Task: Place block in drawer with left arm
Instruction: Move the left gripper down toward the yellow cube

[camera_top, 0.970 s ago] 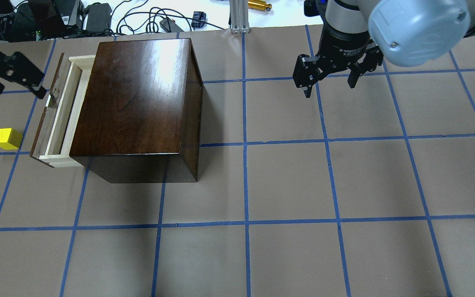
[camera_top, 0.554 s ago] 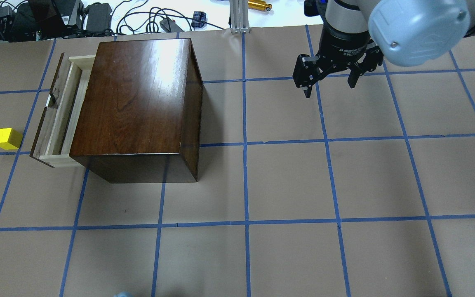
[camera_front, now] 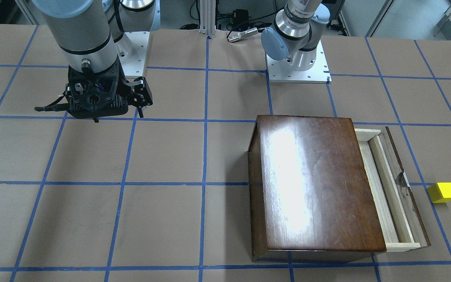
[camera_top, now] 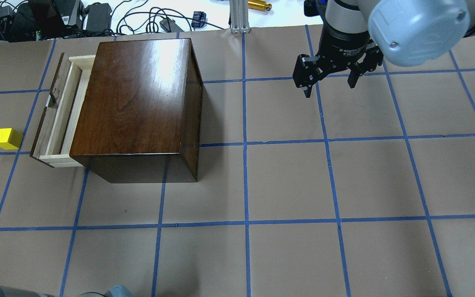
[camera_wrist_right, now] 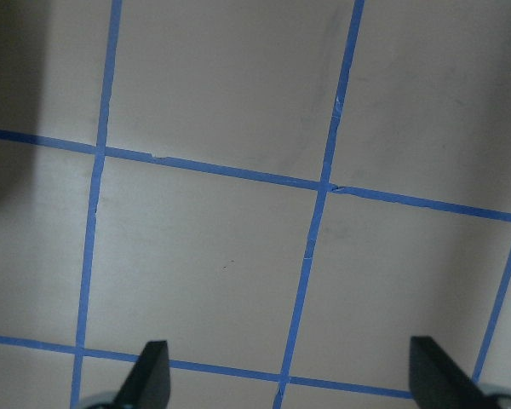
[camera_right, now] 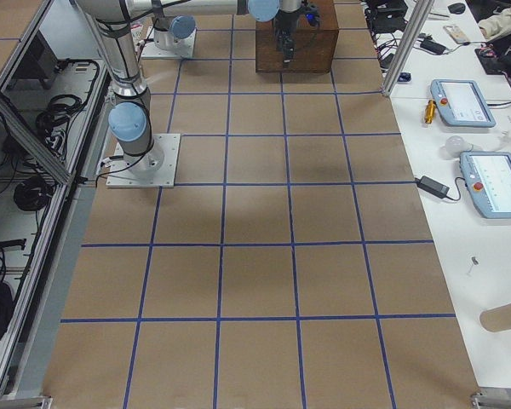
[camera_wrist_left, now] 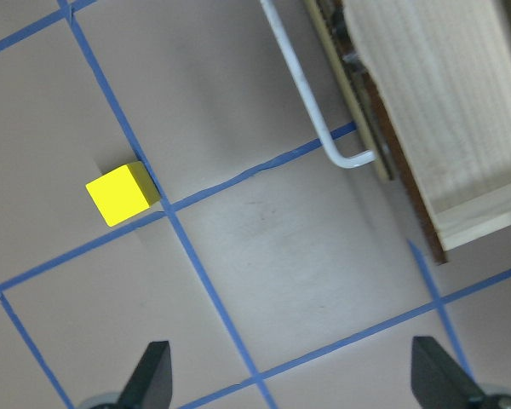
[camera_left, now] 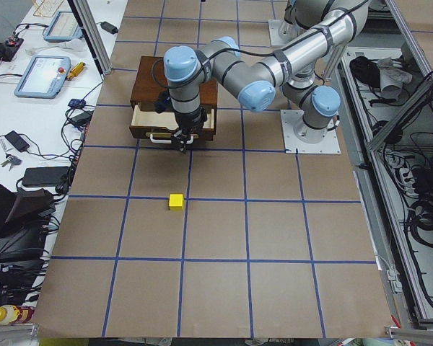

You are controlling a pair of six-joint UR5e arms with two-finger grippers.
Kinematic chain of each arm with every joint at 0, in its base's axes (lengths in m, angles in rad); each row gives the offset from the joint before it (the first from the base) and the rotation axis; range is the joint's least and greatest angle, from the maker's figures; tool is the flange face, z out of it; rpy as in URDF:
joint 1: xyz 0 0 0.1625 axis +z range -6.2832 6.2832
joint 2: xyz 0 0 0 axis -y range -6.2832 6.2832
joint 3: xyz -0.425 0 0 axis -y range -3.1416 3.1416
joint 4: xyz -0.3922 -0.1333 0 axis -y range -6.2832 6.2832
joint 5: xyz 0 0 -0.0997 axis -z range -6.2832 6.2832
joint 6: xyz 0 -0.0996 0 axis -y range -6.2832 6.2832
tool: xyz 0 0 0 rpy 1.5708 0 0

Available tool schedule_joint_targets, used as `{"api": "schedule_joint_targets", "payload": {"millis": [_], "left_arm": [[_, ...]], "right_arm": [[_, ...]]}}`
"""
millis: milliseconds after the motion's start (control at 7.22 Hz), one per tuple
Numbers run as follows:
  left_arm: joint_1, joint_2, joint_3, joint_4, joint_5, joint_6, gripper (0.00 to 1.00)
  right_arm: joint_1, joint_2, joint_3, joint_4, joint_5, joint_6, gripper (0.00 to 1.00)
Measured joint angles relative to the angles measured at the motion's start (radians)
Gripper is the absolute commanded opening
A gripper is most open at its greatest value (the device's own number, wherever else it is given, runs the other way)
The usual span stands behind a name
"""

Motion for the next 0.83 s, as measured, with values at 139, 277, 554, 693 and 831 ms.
{"api": "schedule_joint_targets", "payload": {"millis": [139,277,554,693,831], "left_arm": [[0.022,-0.048,0.011,0.057,0.001,0.152,1.00],[0.034,-0.091,0.022,0.098,0.002,0.258,1.00],[0.042,-0.180,0.045,0.163,0.003,0.471,1.00],[0.043,-0.220,0.051,0.202,0.003,0.573,1.00],[0.043,-0.256,0.052,0.244,0.002,0.667,1.00]], "right_arm": [[0.000,0.000,0.000,0.000,0.000,0.000,1.00],[0.000,0.000,0.000,0.000,0.000,0.000,1.00],[0.000,0.000,0.000,0.000,0.000,0.001,1.00],[0.000,0.000,0.000,0.000,0.000,0.000,1.00],[0.000,0.000,0.000,0.000,0.000,0.000,1.00]]}}
